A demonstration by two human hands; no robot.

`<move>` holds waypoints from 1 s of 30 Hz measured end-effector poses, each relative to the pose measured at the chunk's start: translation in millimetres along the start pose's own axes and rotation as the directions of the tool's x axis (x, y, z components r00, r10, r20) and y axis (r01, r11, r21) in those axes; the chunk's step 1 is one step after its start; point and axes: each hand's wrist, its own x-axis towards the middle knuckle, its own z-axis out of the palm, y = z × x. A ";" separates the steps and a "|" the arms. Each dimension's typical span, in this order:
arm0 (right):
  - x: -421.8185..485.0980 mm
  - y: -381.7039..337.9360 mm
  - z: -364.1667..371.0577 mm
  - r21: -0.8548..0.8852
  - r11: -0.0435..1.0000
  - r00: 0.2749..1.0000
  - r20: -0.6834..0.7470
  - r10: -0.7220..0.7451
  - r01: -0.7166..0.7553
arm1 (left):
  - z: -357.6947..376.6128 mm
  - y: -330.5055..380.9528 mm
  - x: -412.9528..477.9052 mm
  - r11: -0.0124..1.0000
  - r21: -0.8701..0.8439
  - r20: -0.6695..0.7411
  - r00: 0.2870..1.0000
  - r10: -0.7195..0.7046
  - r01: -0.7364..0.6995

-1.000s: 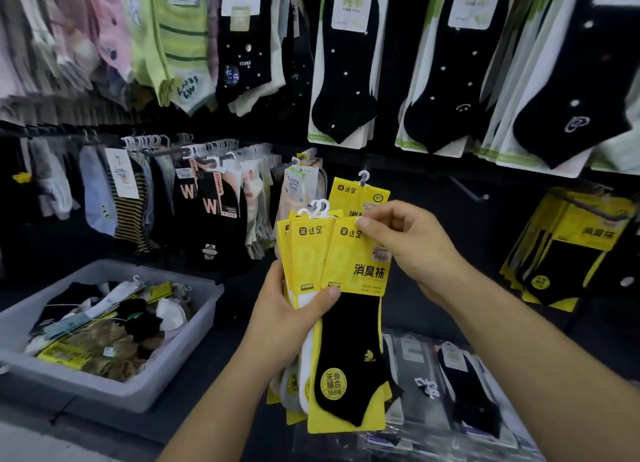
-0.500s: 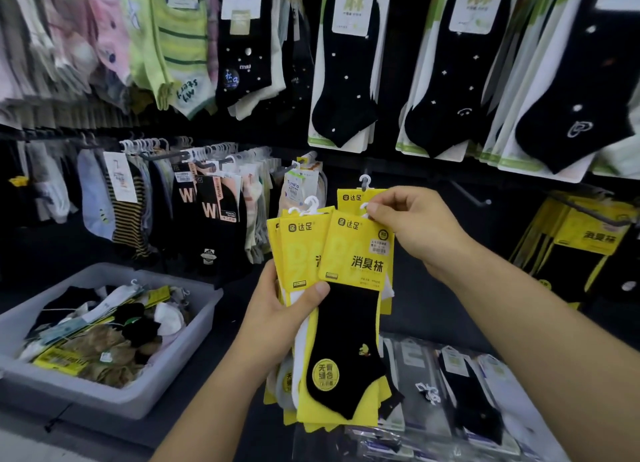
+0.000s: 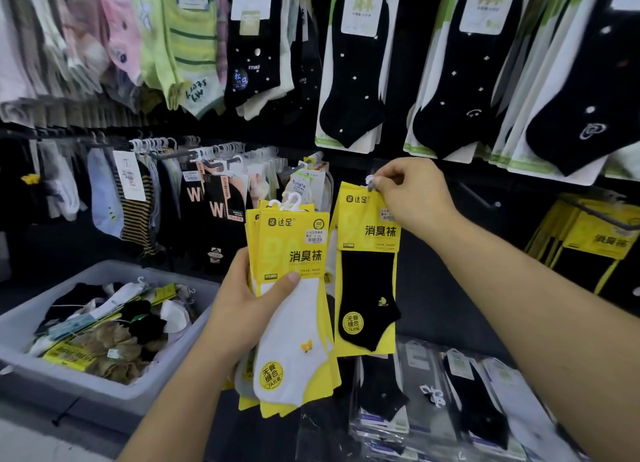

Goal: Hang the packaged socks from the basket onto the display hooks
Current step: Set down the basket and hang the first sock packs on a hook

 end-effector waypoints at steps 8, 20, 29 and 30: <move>-17.4 13.3 5.2 -0.114 0.991 0.991 -0.108 -0.079 0.066 | 2.5 3.7 -1.4 0.998 -0.070 0.015 1.000 -0.009 0.010; -90.6 -4.2 37.0 0.288 0.941 0.969 0.216 0.119 -0.179 | 24.3 4.6 -6.4 0.984 -0.179 0.073 0.997 0.009 0.004; -92.7 20.0 34.1 0.566 0.709 0.901 0.355 0.250 -0.420 | 27.2 0.2 -8.8 0.975 -0.218 0.059 0.998 -0.021 0.033; -92.8 23.7 33.9 0.568 0.694 0.893 0.354 0.278 -0.442 | 26.9 -0.5 -9.0 0.979 -0.204 0.047 0.999 -0.020 0.029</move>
